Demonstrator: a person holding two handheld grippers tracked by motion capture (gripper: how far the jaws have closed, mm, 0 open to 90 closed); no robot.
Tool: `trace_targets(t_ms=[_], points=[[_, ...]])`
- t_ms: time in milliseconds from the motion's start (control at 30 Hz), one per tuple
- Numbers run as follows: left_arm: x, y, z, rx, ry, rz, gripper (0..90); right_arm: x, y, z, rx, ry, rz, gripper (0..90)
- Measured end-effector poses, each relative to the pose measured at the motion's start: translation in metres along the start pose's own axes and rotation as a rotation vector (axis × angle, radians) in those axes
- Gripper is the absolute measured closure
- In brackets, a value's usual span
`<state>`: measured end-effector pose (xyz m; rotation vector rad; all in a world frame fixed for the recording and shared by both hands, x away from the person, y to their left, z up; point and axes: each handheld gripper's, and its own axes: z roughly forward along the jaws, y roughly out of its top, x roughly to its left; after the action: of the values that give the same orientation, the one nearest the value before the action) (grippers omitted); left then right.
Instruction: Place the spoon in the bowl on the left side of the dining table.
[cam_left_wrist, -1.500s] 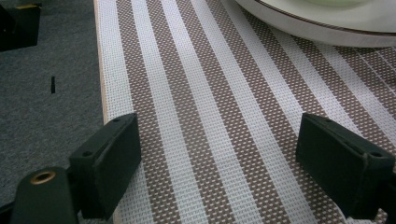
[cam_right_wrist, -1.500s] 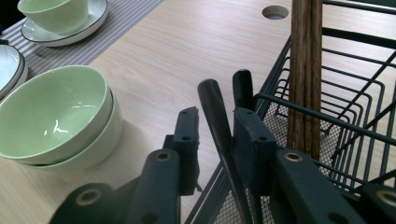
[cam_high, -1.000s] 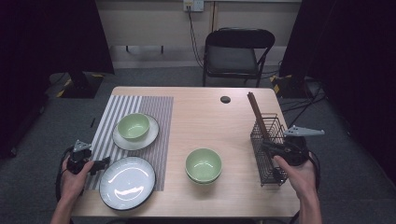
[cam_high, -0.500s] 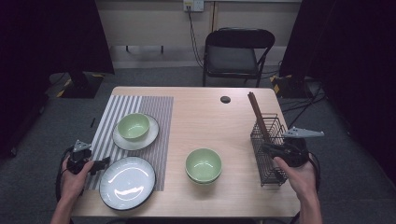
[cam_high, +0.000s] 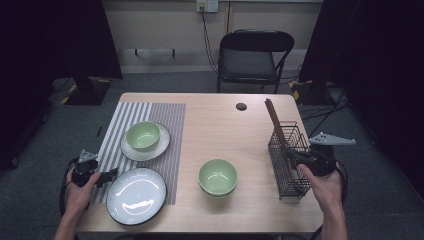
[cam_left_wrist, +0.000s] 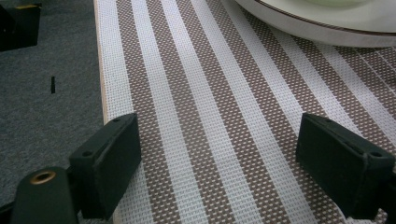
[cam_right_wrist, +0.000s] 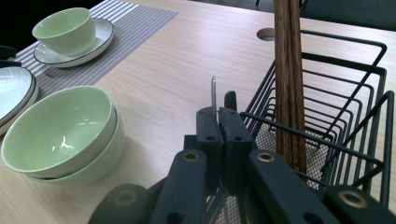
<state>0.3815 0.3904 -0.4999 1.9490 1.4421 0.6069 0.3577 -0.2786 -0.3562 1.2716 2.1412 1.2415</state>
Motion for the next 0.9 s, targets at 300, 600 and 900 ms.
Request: trace_targets(t_ms=[300,600,900], points=[[0.0,0.0,0.0,0.0,0.0,0.0,13.6,-0.002,0.007,-0.01,-0.038,-0.017,-0.011,90.0],[0.0,0.0,0.0,0.0,0.0,0.0,13.7,0.0,0.013,-0.01,-0.073,0.01,-0.006,90.0],[0.0,0.0,0.0,0.0,0.001,0.0,13.7,0.007,0.025,-0.016,-0.105,0.039,-0.032,90.0]])
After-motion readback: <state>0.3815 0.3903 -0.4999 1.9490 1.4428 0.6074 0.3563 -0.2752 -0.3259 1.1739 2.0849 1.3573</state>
